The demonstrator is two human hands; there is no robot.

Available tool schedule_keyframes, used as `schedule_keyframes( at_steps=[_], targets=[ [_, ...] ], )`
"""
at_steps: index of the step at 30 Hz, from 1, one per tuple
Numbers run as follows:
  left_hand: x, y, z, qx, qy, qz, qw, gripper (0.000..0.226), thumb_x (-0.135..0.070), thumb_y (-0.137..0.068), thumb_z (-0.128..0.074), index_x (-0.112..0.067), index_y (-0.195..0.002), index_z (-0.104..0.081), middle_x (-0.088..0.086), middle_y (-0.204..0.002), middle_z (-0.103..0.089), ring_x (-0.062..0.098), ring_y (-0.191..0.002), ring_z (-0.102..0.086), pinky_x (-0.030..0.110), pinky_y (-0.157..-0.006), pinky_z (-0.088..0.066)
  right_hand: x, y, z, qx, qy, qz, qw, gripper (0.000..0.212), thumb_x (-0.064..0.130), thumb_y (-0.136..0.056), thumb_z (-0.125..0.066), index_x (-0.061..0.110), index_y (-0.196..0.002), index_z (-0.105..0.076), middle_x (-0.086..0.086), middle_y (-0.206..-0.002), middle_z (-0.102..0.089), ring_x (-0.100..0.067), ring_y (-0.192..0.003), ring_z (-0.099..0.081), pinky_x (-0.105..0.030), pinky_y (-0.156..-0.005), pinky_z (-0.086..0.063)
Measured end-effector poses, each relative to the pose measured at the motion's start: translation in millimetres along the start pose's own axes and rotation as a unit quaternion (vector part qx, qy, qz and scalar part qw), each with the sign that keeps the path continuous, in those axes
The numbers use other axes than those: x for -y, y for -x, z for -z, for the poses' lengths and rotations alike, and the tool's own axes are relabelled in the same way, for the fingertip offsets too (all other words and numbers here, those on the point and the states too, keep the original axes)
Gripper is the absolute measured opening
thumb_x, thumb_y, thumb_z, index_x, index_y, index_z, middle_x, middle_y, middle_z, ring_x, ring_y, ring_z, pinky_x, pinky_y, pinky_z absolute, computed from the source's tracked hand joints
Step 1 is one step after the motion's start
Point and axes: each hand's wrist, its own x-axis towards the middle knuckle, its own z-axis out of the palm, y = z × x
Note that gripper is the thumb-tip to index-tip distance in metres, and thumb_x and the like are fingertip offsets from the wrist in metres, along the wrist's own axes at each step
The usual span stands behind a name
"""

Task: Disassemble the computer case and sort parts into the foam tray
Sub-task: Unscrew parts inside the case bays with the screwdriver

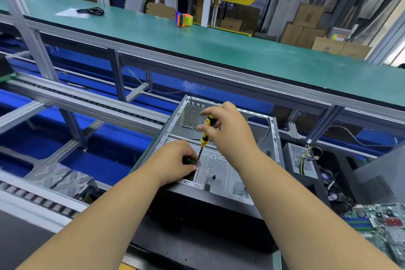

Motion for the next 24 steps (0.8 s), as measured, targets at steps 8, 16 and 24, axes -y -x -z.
schedule_keyframes(
  at_steps=[8,16,24],
  targets=[
    [0.4,0.6,0.8,0.006,-0.015,-0.008,1.000,0.016,-0.035,-0.080,-0.075,-0.032,-0.095,-0.069,-0.019,-0.093,-0.057,0.000,-0.091,-0.052,0.018,-0.085,-0.044,3.4,1.4,4.1,0.010,-0.018,-0.008,1.000,0.041,0.021,-0.086,-0.076,0.029,-0.125,-0.066,0.011,-0.096,-0.049,-0.008,-0.083,-0.051,-0.026,-0.084,-0.047],
    [-1.8,-1.0,-3.6,-0.020,-0.048,-0.017,0.999,0.019,-0.042,-0.082,-0.071,-0.025,-0.090,-0.069,-0.013,-0.091,-0.057,0.007,-0.086,-0.052,0.023,-0.079,-0.045,8.6,2.4,7.7,0.052,-0.037,-0.004,0.998,0.043,0.005,-0.087,-0.069,0.023,-0.126,-0.064,0.006,-0.116,-0.060,-0.014,-0.109,-0.056,-0.036,-0.099,-0.048],
    [-8.9,-5.1,-6.1,-0.046,-0.093,0.001,0.995,0.017,-0.042,-0.084,-0.070,-0.026,-0.087,-0.071,-0.010,-0.091,-0.061,0.012,-0.086,-0.055,0.030,-0.080,-0.049,4.6,6.2,9.1,0.071,-0.059,-0.007,0.996,0.046,-0.004,-0.091,-0.057,0.026,-0.126,-0.058,0.006,-0.119,-0.055,-0.015,-0.110,-0.056,-0.038,-0.100,-0.048]
  ],
)
